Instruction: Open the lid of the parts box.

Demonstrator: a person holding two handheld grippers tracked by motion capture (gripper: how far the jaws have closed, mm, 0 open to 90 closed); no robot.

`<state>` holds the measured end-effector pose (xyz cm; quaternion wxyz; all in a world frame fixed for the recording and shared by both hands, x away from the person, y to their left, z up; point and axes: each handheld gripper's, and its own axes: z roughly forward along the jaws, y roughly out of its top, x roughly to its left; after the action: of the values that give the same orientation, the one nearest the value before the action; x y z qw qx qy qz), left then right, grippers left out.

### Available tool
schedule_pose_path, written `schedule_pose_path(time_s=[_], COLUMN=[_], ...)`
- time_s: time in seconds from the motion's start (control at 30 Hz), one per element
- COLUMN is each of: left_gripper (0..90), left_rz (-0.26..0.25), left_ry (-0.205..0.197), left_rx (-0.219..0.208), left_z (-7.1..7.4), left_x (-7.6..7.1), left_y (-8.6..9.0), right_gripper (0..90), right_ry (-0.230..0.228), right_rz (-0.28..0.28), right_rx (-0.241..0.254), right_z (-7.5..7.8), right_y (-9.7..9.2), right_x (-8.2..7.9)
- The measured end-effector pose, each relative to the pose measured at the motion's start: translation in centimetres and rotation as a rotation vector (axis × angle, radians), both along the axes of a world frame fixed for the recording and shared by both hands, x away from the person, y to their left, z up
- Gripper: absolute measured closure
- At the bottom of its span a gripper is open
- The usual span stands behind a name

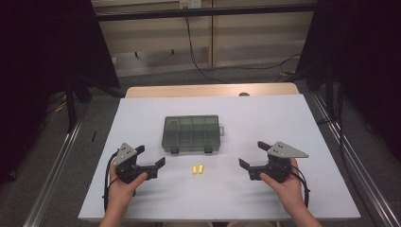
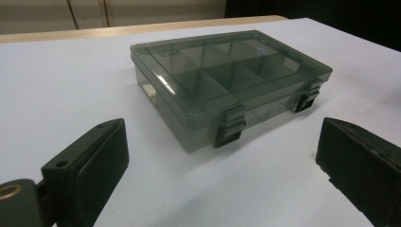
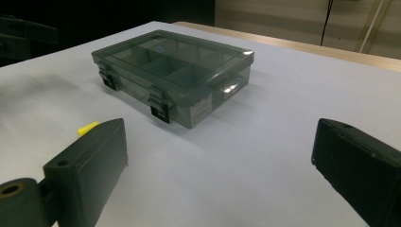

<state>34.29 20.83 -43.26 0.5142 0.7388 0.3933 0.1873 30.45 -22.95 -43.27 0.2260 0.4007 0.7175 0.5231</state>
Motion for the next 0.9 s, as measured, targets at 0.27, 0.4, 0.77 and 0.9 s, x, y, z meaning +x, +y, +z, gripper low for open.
schedule_pose_path(time_s=[0.27,0.4,0.77,0.9], left_gripper=[4.4,4.8,6.8,6.8], left_rz=[-0.004,0.000,0.010,0.013], left_ry=[0.025,0.028,0.053,0.058], left_rx=[0.014,0.010,0.028,0.023], left_z=[0.0,0.0,-0.2,-0.2], left_x=[0.5,0.7,1.5,1.7], left_y=[-0.3,-0.3,-0.2,-0.2], right_gripper=[4.7,4.7,5.6,6.8], right_ry=[0.007,0.020,0.033,0.028], right_rz=[-0.005,-0.004,0.020,-0.001], right_rx=[-0.032,-0.019,-0.024,-0.018], right_z=[-0.2,0.0,-0.3,-0.4], right_y=[0.5,0.8,2.1,1.9], right_x=[0.5,1.0,2.2,2.6])
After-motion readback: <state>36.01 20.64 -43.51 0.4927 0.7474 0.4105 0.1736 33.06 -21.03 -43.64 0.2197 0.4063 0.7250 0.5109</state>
